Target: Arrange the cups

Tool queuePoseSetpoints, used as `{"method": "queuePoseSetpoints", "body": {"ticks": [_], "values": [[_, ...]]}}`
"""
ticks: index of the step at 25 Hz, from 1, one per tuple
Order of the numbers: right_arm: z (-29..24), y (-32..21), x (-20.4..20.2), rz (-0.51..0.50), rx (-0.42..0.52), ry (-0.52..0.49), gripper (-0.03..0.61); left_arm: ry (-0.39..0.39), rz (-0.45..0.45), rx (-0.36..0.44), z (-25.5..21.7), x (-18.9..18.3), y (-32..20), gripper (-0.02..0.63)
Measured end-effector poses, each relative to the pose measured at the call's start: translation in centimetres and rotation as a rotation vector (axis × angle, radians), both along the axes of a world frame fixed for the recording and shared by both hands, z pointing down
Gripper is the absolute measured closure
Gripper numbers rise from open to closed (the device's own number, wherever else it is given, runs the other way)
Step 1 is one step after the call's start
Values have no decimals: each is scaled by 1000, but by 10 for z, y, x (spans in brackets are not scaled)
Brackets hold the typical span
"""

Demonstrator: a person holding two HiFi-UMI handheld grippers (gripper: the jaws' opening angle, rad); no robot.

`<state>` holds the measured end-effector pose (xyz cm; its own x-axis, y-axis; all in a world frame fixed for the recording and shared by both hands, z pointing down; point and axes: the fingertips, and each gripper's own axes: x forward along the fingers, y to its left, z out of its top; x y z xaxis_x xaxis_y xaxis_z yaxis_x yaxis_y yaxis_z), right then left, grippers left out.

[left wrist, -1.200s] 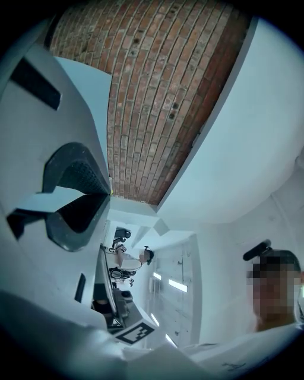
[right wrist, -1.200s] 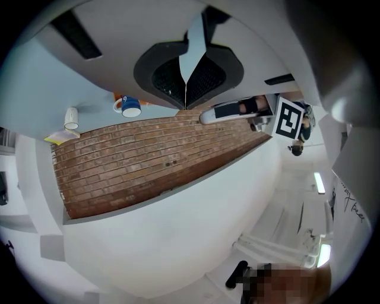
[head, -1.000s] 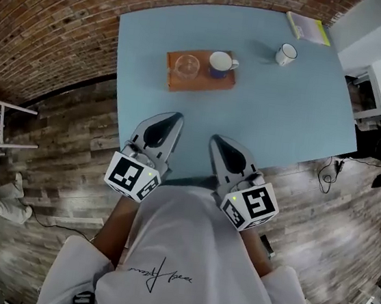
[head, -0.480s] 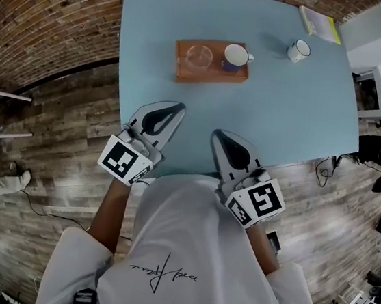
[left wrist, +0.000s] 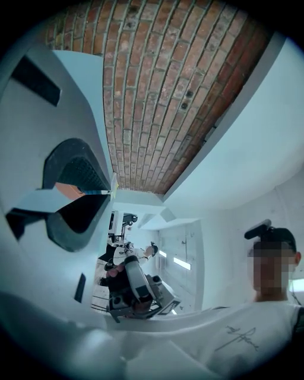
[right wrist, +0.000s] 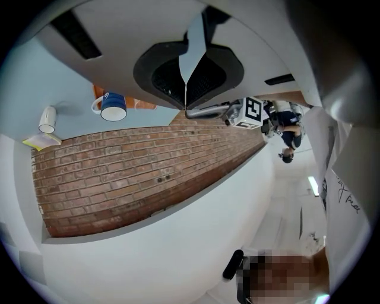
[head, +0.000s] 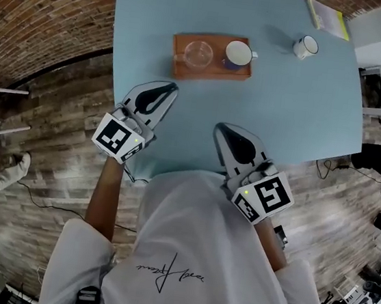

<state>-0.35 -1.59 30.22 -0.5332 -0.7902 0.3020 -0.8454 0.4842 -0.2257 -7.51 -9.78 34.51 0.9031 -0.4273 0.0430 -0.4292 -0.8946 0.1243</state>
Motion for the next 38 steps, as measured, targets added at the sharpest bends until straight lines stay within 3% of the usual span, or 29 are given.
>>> {"method": "queuePoseSetpoints", "body": {"ticks": [10,30,33,38], "values": [[13,-11,9,7,-69,-15,557,-20,-47,-59,34,-10,-45,603],[31,-24,1,9,-131,-25,557,-135,21,-47,72,-6,-81,601],[33,-25,0,5,-140,-23,557,-141,24,-59,77,-5,-85,508],[34,-27,-5,-3,-151,-22,557,-183,81,-58,89,-1,-87,503]]}}
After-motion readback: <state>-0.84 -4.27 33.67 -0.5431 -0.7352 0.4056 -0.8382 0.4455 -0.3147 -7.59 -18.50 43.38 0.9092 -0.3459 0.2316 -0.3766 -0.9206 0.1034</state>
